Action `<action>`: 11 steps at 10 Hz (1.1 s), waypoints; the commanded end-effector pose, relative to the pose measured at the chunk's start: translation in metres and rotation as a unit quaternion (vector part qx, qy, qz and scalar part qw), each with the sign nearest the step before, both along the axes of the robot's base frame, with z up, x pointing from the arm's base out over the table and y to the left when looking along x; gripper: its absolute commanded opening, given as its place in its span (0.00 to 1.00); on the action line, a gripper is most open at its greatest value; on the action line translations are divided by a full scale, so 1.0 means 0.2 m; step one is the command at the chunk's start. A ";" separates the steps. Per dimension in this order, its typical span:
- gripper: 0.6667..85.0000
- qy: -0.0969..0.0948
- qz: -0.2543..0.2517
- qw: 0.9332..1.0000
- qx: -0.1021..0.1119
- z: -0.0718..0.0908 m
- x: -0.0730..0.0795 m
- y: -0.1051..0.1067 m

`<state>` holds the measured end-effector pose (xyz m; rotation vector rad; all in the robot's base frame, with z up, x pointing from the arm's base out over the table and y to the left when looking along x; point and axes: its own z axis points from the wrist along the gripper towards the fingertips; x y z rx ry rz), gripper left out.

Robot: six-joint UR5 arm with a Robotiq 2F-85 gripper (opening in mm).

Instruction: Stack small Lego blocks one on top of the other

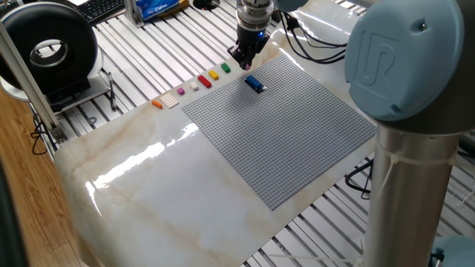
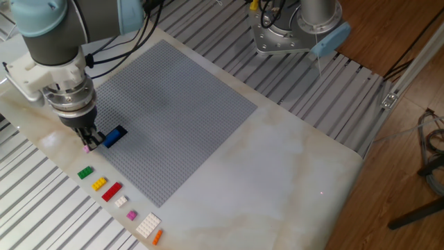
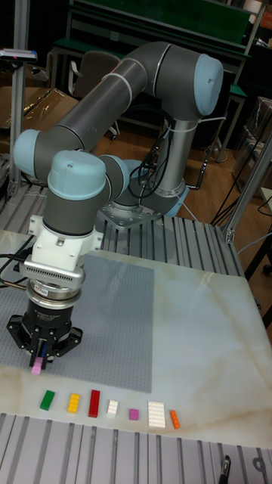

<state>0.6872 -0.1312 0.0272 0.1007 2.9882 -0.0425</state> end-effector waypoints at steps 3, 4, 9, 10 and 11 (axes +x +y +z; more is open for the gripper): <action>0.00 -0.004 -0.012 1.000 0.005 0.00 -0.02 0.04; 0.00 -0.005 -0.013 1.000 0.006 0.00 -0.02 0.04; 0.00 -0.007 -0.016 1.000 0.001 -0.02 -0.03 0.06; 0.00 -0.009 -0.019 1.000 0.000 -0.02 -0.03 0.06; 0.00 -0.010 -0.020 1.000 0.002 -0.03 -0.04 0.07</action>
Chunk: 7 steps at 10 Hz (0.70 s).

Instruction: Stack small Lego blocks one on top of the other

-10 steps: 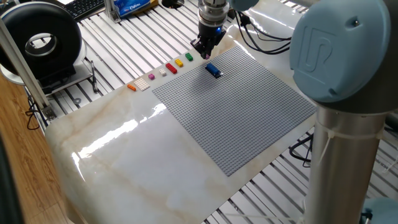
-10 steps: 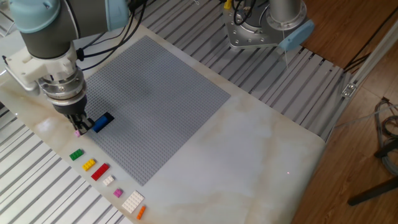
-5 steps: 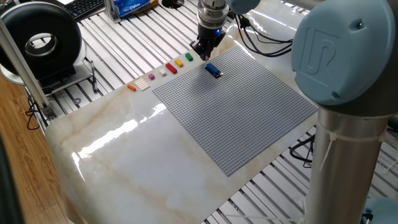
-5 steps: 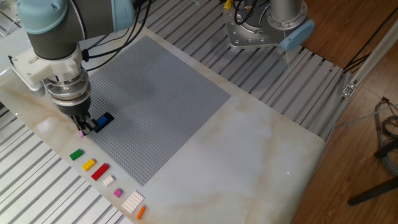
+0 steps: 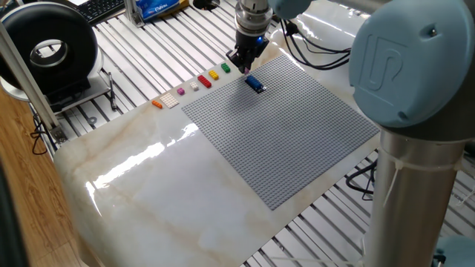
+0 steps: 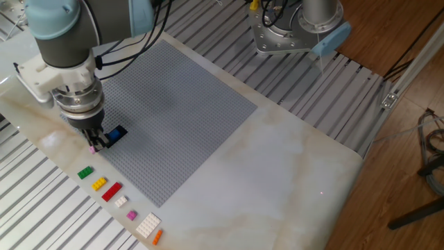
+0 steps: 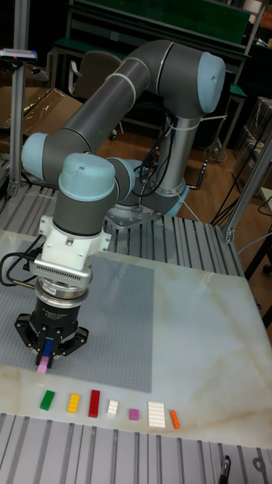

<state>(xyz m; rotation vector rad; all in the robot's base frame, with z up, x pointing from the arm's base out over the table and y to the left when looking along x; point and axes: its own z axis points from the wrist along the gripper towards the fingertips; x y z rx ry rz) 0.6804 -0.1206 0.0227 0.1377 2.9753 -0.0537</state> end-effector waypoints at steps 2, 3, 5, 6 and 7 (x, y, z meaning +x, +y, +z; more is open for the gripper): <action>0.00 -0.006 -0.011 1.000 0.004 -0.01 -0.01 0.03; 0.00 0.000 -0.014 1.000 -0.003 -0.01 -0.04 0.01; 0.00 0.005 -0.014 1.000 -0.008 0.02 -0.07 0.00; 0.00 0.006 -0.014 1.000 -0.011 0.03 -0.08 -0.01; 0.00 0.006 -0.016 1.000 -0.011 0.04 -0.08 0.00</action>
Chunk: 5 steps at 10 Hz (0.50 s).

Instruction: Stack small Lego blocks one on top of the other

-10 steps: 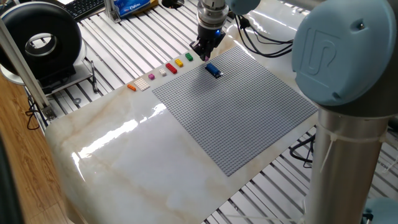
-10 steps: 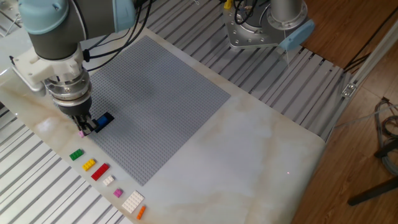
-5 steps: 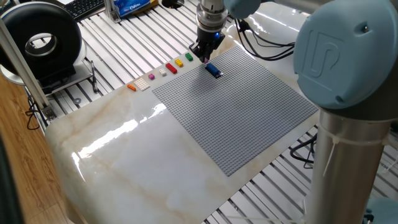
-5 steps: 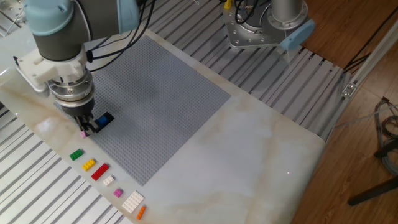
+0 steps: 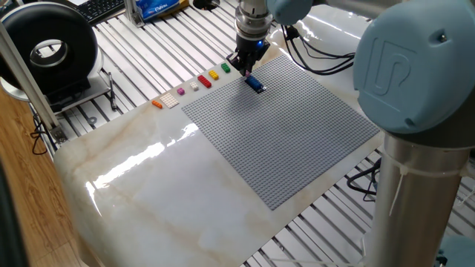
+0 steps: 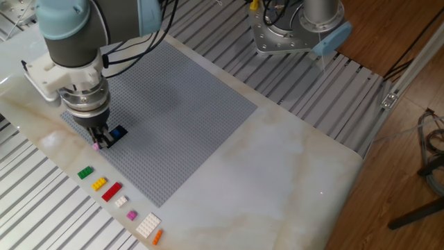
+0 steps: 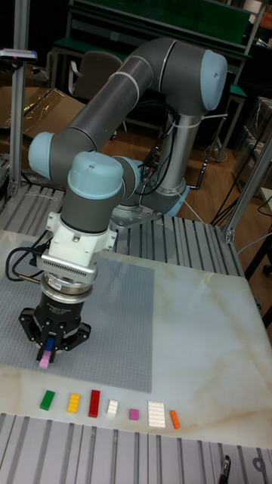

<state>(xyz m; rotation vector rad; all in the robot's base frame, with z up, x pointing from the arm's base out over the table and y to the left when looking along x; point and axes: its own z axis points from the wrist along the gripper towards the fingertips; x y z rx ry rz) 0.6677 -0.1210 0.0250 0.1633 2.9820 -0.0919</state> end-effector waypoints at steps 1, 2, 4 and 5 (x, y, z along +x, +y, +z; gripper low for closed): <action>0.00 0.004 -0.007 1.000 -0.002 0.03 -0.03 0.00; 0.00 0.004 -0.009 1.000 0.000 0.03 -0.04 0.01; 0.00 0.012 -0.010 1.000 -0.003 0.04 -0.08 0.01; 0.00 0.019 -0.011 1.000 -0.002 0.04 -0.10 0.01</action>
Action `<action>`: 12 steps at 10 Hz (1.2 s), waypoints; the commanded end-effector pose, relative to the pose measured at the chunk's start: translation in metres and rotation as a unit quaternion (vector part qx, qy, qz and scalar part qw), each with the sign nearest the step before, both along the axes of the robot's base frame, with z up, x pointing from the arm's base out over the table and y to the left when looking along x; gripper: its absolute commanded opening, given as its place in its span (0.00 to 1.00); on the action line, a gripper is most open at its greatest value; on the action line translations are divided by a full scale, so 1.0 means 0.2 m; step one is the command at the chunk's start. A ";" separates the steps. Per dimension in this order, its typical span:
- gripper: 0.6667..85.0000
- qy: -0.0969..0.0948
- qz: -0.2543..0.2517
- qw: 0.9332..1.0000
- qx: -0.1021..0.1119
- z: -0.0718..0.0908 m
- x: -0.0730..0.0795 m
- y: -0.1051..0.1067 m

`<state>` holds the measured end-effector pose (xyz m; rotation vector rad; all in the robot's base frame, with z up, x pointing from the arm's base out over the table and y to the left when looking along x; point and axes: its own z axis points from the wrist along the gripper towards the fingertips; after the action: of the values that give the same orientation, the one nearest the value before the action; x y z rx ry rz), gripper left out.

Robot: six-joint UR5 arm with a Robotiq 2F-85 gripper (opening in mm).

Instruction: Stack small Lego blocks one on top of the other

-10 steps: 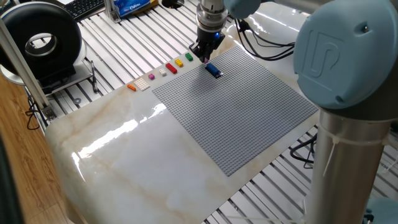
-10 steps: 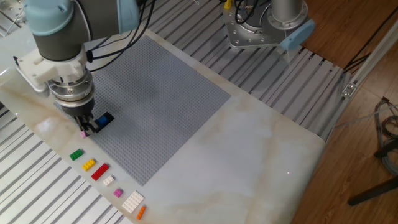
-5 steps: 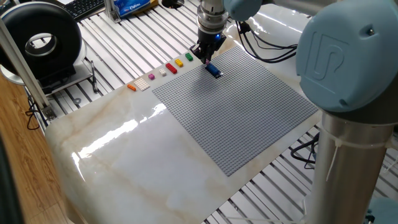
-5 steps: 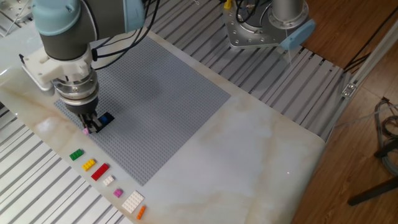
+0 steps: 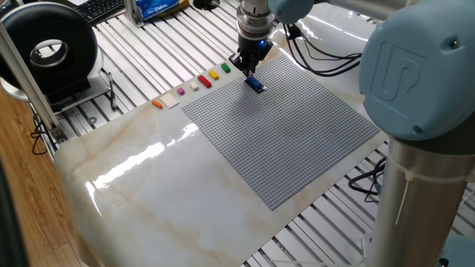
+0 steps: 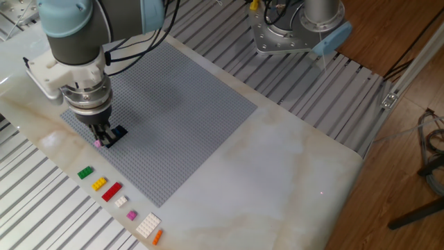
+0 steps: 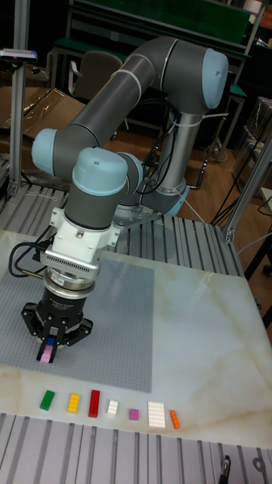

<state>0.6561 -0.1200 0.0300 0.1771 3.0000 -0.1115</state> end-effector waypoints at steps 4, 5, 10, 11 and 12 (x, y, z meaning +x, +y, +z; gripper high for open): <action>0.00 0.009 0.006 1.000 0.009 -0.01 -0.06 0.01; 0.00 0.009 0.008 1.000 0.010 -0.01 -0.06 0.01; 0.00 0.008 0.027 1.000 0.009 -0.01 -0.05 -0.01; 0.00 0.007 0.031 0.999 0.010 -0.02 -0.05 -0.01; 0.00 0.007 0.033 0.999 0.012 -0.02 -0.05 -0.01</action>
<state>0.6448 -0.1223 0.0264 0.0926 3.0227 -0.0938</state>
